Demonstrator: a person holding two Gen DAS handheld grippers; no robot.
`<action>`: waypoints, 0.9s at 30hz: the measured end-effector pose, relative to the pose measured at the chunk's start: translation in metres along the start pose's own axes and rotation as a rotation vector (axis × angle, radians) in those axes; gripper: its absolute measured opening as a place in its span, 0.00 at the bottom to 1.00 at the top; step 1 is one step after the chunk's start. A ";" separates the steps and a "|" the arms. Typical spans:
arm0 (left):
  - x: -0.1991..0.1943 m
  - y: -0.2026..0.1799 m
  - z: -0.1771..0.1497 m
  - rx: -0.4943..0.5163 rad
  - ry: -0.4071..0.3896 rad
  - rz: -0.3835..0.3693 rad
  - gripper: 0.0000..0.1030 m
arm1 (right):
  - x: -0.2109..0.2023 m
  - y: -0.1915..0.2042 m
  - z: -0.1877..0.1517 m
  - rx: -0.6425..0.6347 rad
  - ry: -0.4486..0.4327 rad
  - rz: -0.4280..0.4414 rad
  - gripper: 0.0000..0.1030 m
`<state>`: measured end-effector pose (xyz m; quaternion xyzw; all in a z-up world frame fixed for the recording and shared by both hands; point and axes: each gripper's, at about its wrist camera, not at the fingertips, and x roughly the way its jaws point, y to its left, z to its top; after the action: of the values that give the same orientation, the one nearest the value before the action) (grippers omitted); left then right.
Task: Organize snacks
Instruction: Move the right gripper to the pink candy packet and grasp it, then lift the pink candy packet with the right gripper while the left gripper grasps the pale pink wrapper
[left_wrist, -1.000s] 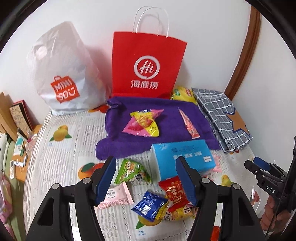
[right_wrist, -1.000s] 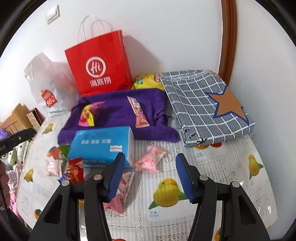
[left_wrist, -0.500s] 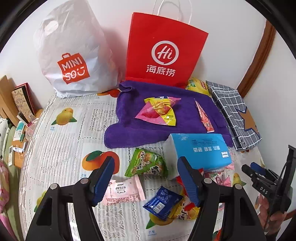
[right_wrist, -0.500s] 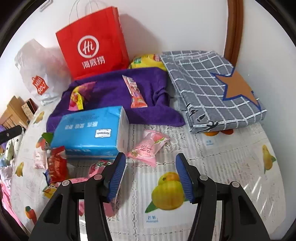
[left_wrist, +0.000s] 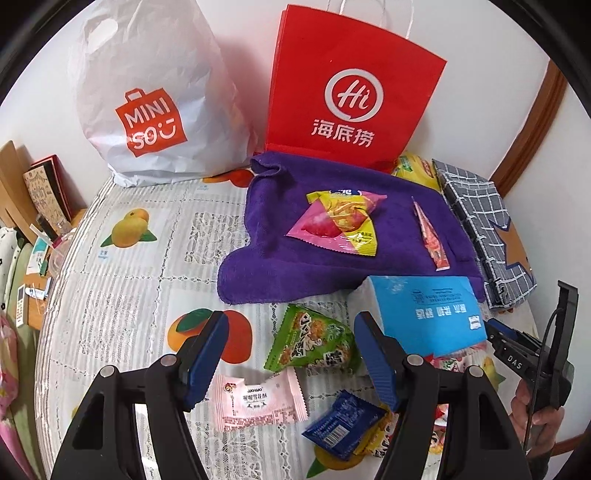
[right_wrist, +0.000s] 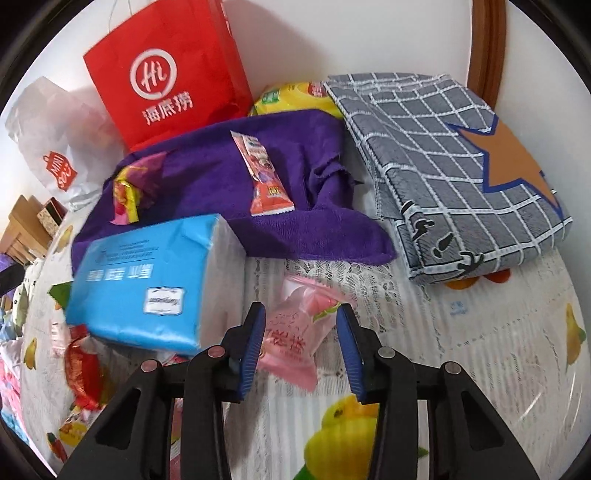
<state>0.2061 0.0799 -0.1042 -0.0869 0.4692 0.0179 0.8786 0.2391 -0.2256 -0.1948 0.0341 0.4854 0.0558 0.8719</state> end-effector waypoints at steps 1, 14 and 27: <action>0.002 0.000 0.000 -0.002 0.005 -0.002 0.66 | 0.004 0.001 0.000 -0.005 0.013 -0.001 0.32; 0.009 0.009 -0.002 -0.005 0.019 0.008 0.66 | 0.010 -0.005 -0.003 -0.071 0.051 -0.017 0.44; 0.026 0.031 -0.028 -0.048 0.090 0.031 0.66 | 0.004 -0.005 -0.014 -0.068 -0.010 -0.050 0.39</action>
<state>0.1942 0.1047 -0.1454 -0.1013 0.5092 0.0386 0.8538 0.2289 -0.2298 -0.2059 -0.0074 0.4794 0.0502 0.8761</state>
